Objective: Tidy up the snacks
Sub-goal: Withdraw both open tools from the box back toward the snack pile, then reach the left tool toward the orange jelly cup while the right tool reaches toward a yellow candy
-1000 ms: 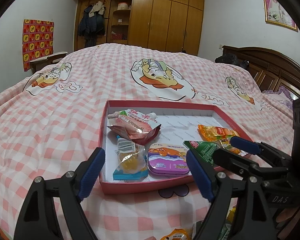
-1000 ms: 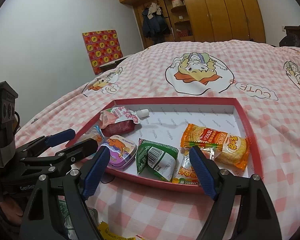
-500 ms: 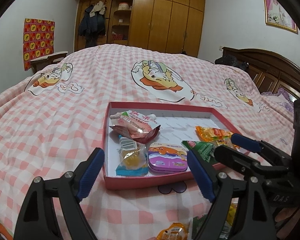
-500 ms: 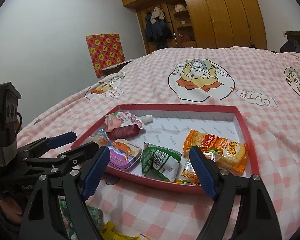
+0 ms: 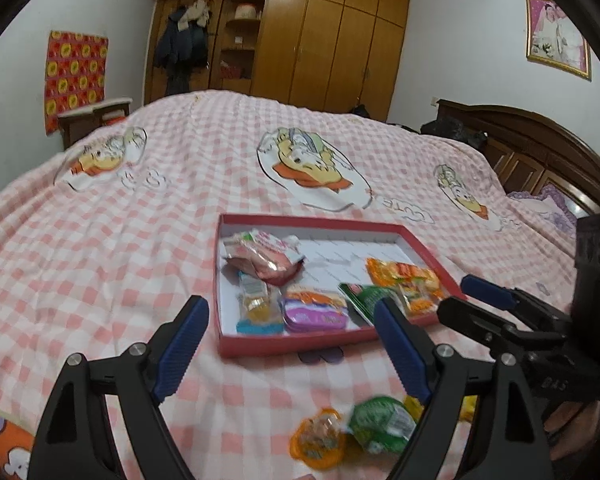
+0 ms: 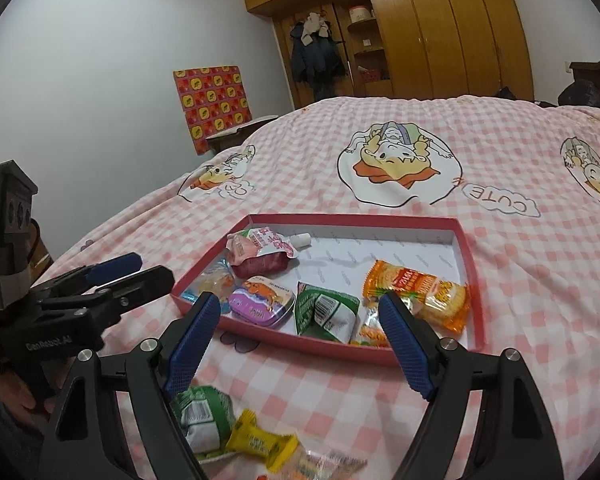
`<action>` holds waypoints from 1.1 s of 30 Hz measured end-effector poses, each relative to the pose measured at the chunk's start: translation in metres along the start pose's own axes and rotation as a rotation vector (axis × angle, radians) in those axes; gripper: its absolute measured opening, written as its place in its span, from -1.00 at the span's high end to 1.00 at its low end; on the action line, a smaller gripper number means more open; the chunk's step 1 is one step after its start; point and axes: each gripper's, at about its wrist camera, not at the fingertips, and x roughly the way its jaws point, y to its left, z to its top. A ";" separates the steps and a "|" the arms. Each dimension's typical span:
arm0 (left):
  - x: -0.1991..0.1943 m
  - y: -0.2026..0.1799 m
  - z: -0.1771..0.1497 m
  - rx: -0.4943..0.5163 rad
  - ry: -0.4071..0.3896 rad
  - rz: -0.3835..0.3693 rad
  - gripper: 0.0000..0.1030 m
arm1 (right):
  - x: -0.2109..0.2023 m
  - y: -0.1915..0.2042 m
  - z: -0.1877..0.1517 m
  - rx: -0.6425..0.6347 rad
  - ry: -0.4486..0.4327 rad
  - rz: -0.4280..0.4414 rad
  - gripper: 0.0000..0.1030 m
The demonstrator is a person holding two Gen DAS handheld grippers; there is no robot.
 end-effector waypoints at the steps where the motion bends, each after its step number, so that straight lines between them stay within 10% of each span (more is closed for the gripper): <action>1: -0.004 0.000 -0.001 -0.001 -0.002 0.000 -0.71 | -0.002 0.000 0.000 0.005 0.002 0.003 -0.62; 33: -0.027 -0.017 -0.051 0.030 0.126 0.017 -0.71 | -0.050 0.000 -0.051 0.085 0.066 0.022 -0.62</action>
